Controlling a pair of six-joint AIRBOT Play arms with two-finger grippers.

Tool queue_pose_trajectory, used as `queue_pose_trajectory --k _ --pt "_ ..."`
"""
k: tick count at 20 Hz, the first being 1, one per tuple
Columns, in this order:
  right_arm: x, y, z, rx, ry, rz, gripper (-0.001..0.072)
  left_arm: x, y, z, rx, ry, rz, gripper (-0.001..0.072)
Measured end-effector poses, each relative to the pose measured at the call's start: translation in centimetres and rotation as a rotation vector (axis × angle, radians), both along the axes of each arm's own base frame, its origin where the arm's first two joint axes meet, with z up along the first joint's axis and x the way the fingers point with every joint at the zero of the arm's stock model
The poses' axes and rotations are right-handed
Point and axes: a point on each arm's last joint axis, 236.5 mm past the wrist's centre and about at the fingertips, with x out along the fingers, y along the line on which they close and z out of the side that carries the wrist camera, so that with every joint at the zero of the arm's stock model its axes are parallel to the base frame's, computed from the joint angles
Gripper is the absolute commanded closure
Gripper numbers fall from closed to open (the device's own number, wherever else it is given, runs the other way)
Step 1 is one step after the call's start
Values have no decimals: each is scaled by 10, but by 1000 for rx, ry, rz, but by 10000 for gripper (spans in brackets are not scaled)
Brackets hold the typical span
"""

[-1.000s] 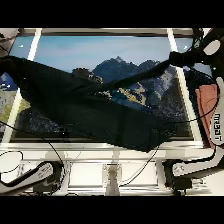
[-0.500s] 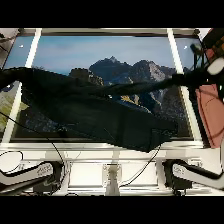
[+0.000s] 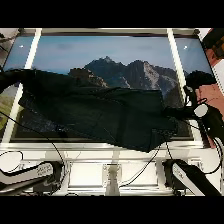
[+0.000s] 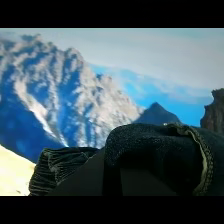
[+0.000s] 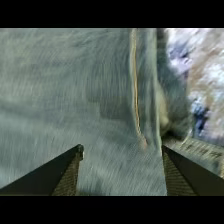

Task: Fold the clothes and pants, and hang the long-sleeved shirts on hangers.

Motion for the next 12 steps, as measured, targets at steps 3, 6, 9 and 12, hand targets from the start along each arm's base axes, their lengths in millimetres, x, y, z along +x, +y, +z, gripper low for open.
queue_pose_trajectory --k 3,6,9,12 --pt "33 -30 12 14 -73 -136 163 -1 -2 -2 -7 9 -6 662" --pt "65 -39 10 109 -40 -147 160 -1 -4 -3 -12 13 -10 662" --pt "101 -28 -3 238 13 -77 157 -2 -5 -4 -24 18 -10 662" --pt "132 -20 -24 326 47 -35 157 -3 -7 -6 -33 26 -13 662"
